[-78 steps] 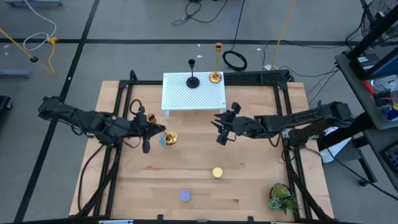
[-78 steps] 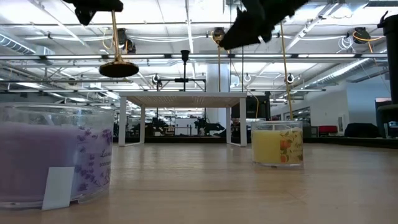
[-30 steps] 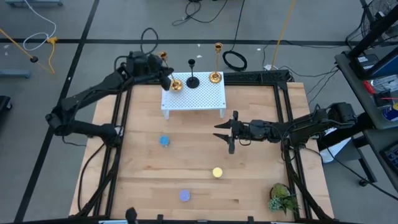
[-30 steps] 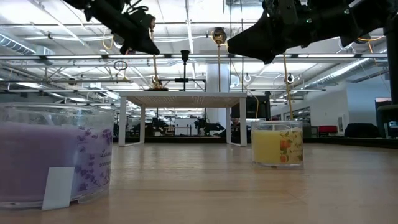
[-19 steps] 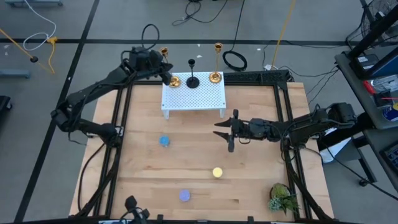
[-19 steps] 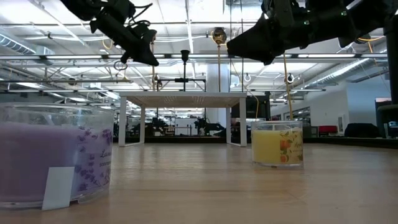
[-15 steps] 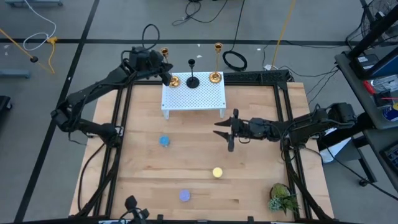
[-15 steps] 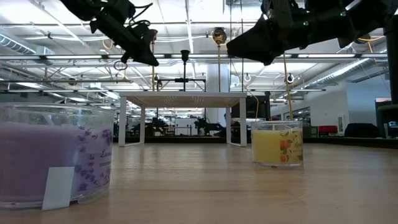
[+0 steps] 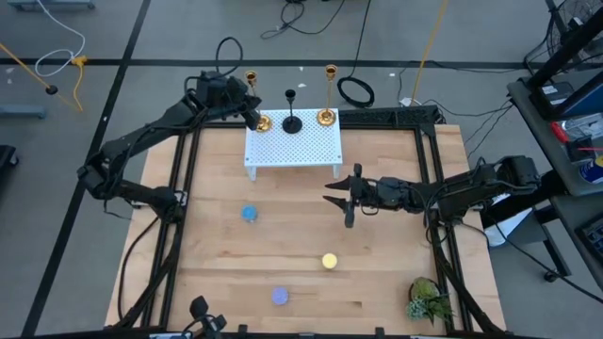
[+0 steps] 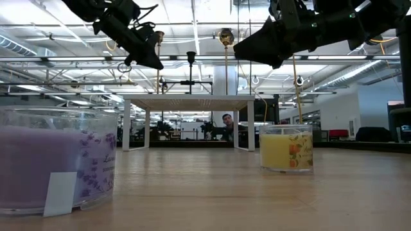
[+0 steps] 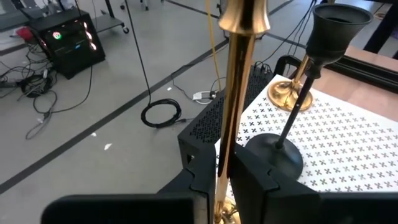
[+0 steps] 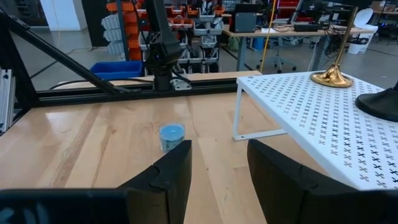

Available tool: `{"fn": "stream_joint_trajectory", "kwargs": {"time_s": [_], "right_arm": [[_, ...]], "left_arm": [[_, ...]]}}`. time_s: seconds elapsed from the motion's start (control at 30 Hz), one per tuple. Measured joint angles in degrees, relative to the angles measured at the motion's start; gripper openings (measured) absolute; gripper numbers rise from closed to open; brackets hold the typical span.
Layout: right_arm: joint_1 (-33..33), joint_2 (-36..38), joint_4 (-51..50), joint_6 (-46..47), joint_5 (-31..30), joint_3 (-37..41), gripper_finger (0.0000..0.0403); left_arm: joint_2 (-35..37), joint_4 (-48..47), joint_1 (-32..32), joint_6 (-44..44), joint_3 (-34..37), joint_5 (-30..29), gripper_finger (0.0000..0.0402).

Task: Pick & Place candle stick holders
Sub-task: Put the golden candle holder on the shelf, then put the blue scented candle on the shelf aligned with the left golden candle holder

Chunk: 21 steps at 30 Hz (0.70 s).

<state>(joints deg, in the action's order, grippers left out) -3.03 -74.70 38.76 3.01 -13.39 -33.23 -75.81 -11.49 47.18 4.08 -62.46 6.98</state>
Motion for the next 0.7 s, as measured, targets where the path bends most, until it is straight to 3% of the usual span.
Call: {"fn": "stream_joint_trajectory", "kwargs": {"time_s": [0.33, 0.7], "right_arm": [[0.0, 0.0, 0.0, 0.8, 0.0, 0.0, 0.0150], [0.0, 0.0, 0.0, 0.8, 0.0, 0.0, 0.0150]], "left_arm": [[0.0, -0.2, -0.3, 0.2, 0.0, 0.0, 0.0063], [0.5, -2.1, -0.4, 2.3, 0.0, -0.1, 0.0163]]}}
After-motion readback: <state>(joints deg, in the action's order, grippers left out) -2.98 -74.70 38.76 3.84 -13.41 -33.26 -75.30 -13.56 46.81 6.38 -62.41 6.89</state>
